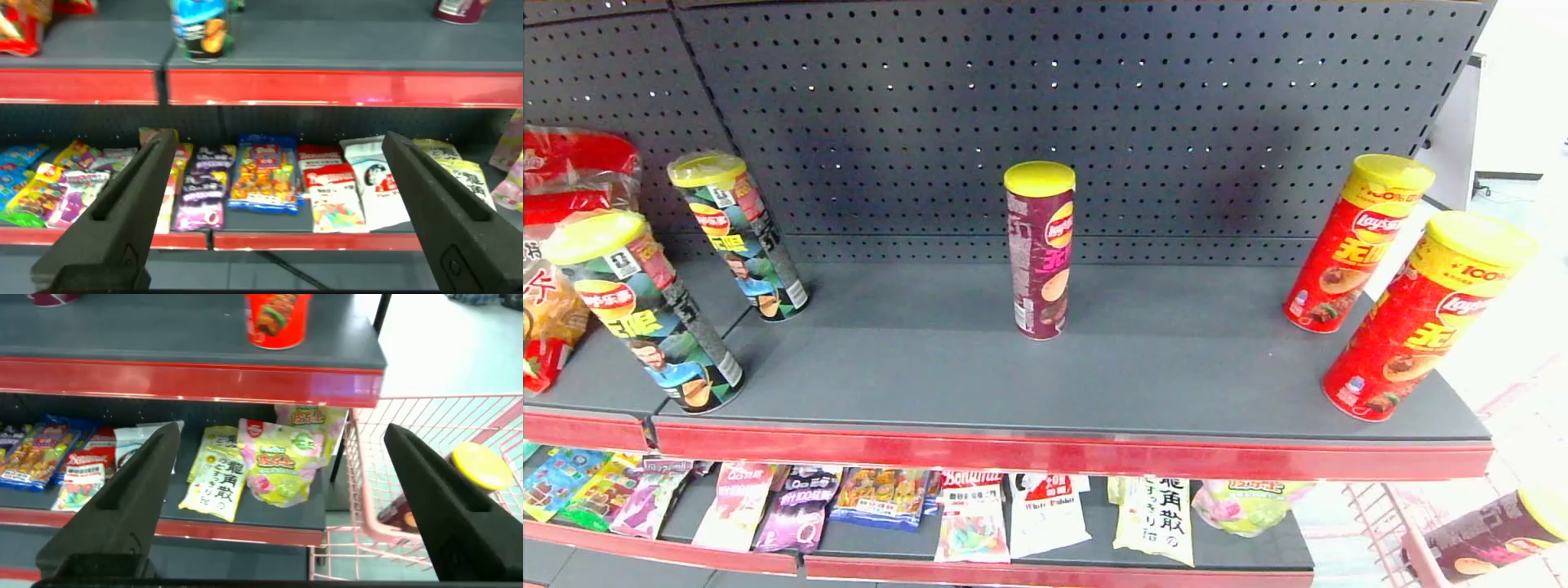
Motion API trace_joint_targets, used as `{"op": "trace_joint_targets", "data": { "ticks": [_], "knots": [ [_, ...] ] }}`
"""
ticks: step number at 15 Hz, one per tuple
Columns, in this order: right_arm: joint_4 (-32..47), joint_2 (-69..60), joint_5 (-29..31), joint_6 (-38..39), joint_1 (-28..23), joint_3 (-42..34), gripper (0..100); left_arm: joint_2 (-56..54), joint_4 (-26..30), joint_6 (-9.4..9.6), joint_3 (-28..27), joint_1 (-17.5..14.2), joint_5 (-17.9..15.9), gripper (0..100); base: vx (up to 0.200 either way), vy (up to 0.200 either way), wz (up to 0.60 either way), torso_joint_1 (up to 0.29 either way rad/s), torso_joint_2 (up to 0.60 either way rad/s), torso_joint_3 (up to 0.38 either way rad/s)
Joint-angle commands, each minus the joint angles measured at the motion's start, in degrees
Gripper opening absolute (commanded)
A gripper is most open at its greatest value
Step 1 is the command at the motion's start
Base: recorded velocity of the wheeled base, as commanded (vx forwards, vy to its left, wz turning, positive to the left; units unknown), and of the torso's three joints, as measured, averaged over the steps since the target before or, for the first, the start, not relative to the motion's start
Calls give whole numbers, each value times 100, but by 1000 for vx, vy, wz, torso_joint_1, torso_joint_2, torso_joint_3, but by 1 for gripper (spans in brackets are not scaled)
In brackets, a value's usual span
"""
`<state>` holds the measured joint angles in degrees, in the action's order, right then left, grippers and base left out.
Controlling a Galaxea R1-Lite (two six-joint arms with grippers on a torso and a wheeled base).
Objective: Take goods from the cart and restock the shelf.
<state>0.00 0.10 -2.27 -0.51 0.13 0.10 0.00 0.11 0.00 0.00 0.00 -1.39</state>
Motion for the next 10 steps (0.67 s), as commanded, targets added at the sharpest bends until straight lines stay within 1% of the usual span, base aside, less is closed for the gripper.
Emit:
{"op": "trace_joint_targets", "data": {
  "ticks": [1, 10],
  "knots": [
    [0, -1, -2, -2, 4, -1, 100, 9, -2, 0, 0, 0, -2, 100, 0, -200, 0, 7, 2, 2],
    [0, -1, -2, 16, 4, -1, 100, 9, -2, 0, 0, 0, -2, 100, 0, -200, 0, 2, 2, 2]
  ]
}}
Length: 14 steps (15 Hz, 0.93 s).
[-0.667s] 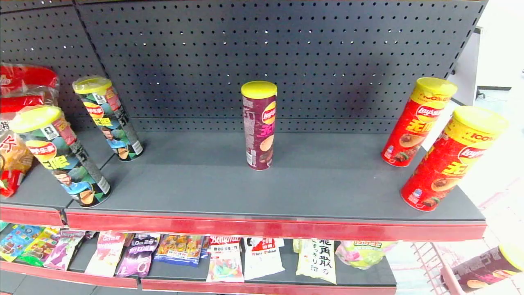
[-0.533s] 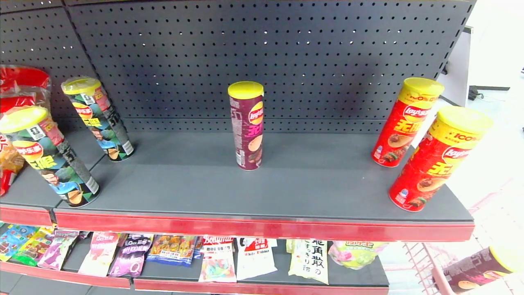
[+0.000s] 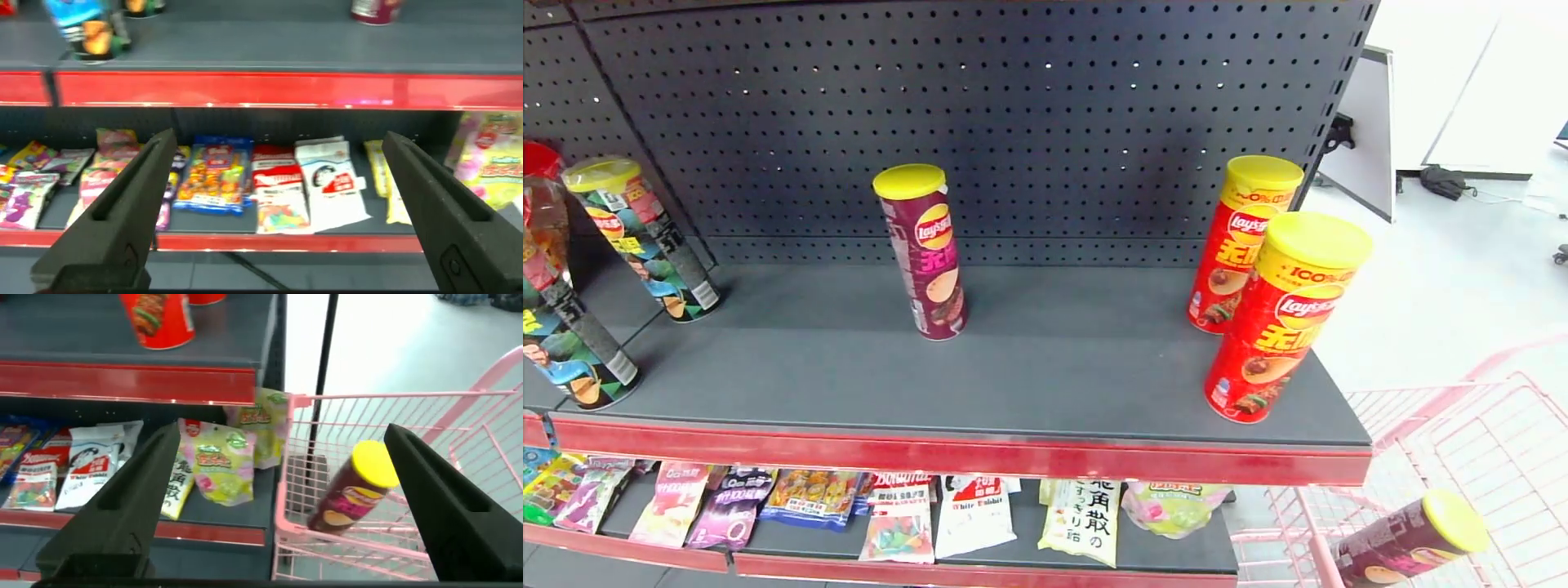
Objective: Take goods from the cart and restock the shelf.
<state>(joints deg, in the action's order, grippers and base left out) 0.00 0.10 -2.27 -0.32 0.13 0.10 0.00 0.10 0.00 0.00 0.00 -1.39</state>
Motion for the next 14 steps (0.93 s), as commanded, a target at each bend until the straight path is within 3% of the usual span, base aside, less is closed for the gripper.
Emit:
{"op": "trace_joint_targets", "data": {
  "ticks": [1, 4, 12, 14],
  "knots": [
    [0, -1, -2, -3, 4, -1, 100, 9, -1, 0, 0, 0, -2, 100, 0, 0, 0, 0, 0, 0],
    [0, -1, 7, 5, 4, -1, 100, 9, -1, 0, 0, 0, -2, 100, 0, 0, 0, 0, 0, 0],
    [0, -1, 7, 14, 4, -1, 100, 9, -1, -9, 0, 0, -2, 100, 0, 0, -600, 4, 4, 1],
    [0, -1, 7, 14, 4, -1, 100, 9, -1, -9, 0, 0, 7, 100, 0, 0, 0, 0, 0, 0]
  ]
}}
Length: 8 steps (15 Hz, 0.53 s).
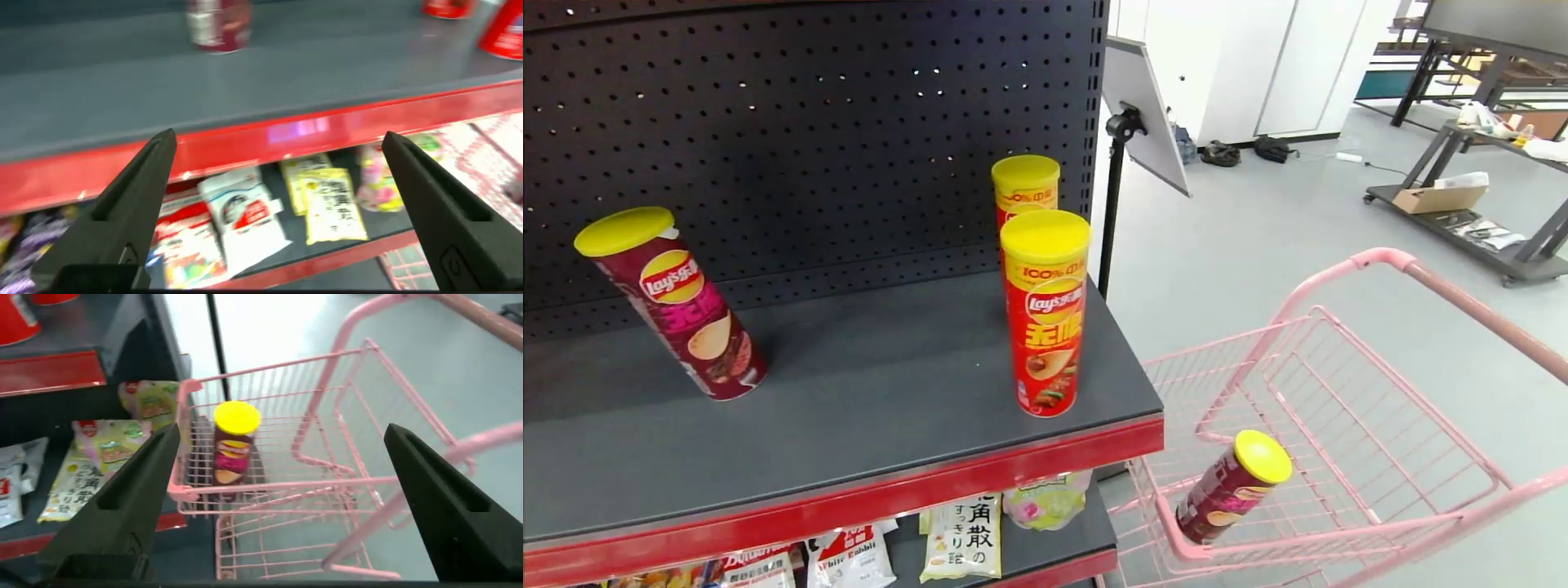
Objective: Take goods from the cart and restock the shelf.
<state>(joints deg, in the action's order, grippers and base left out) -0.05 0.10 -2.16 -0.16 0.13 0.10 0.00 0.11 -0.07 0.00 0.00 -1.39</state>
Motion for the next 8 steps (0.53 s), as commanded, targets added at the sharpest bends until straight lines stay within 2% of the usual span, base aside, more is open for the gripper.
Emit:
{"op": "trace_joint_targets", "data": {
  "ticks": [1, 5, 8],
  "knots": [
    [-4, -1, -4, -2, 4, -1, 100, 9, -2, -1, 0, 0, -2, 100, 0, 0, 0, 0, 0, 0],
    [5, -1, -13, -2, 4, -1, 100, 9, -2, -1, 0, 0, 7, 100, 0, 0, 0, 0, 0, 0],
    [-4, -1, -4, 7, 4, -1, 100, 9, -2, -1, 0, 0, -2, 100, 0, 0, 0, -116, 268, 167]
  ]
}}
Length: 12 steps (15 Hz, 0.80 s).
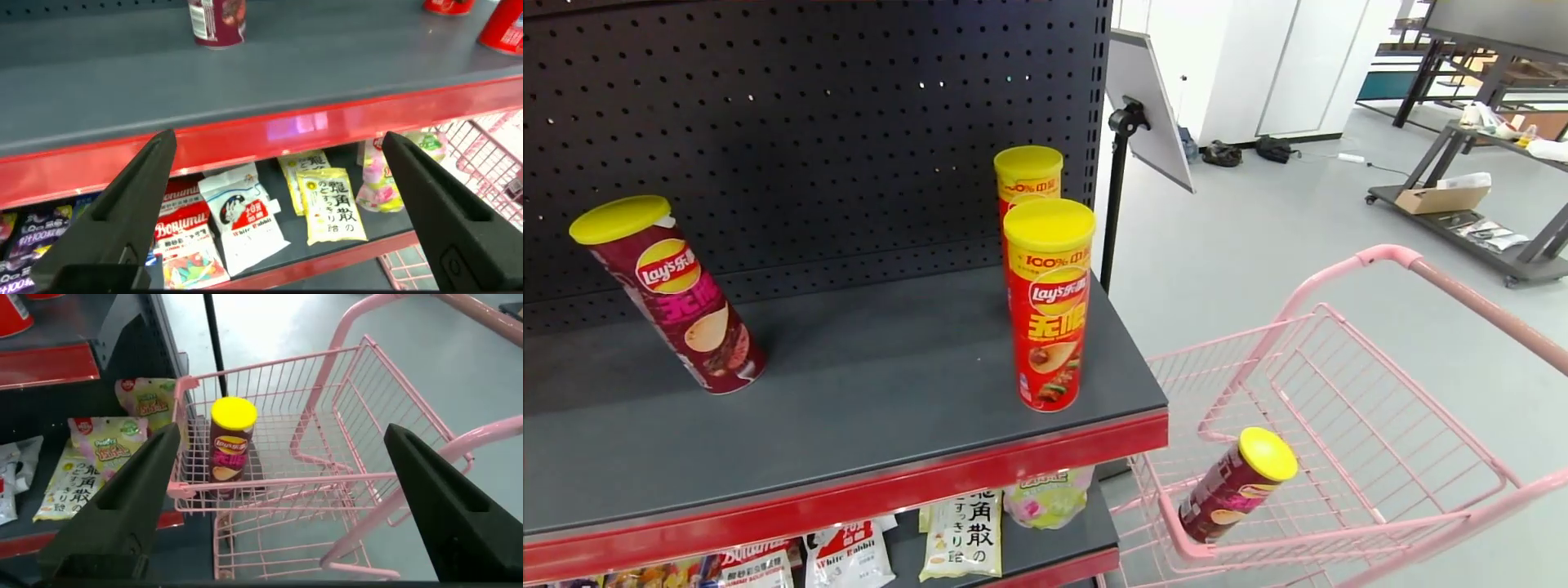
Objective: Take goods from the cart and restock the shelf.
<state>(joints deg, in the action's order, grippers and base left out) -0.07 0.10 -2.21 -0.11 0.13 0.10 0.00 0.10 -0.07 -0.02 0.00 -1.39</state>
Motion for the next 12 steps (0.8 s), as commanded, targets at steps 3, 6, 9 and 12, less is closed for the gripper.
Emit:
{"op": "trace_joint_targets", "data": {
  "ticks": [3, 6, 9, 12],
  "knots": [
    [-1, -1, 1, 2, 4, -1, 100, 9, -1, -1, 2, 0, -2, 100, 0, 0, 0, -131, 354, 208],
    [-1, -1, 1, -7, 4, -1, 100, 9, -1, -1, 2, 0, 7, 100, 0, 0, 0, -141, 375, 233],
    [7, -1, 1, 2, 4, -1, 100, 9, -1, -1, 2, 0, 7, 100, 0, 0, 0, -142, 404, 253],
    [7, -1, 1, -7, 4, -1, 100, 9, -1, -1, 2, 0, 7, 100, 0, 0, 0, -173, 505, 331]
  ]
}}
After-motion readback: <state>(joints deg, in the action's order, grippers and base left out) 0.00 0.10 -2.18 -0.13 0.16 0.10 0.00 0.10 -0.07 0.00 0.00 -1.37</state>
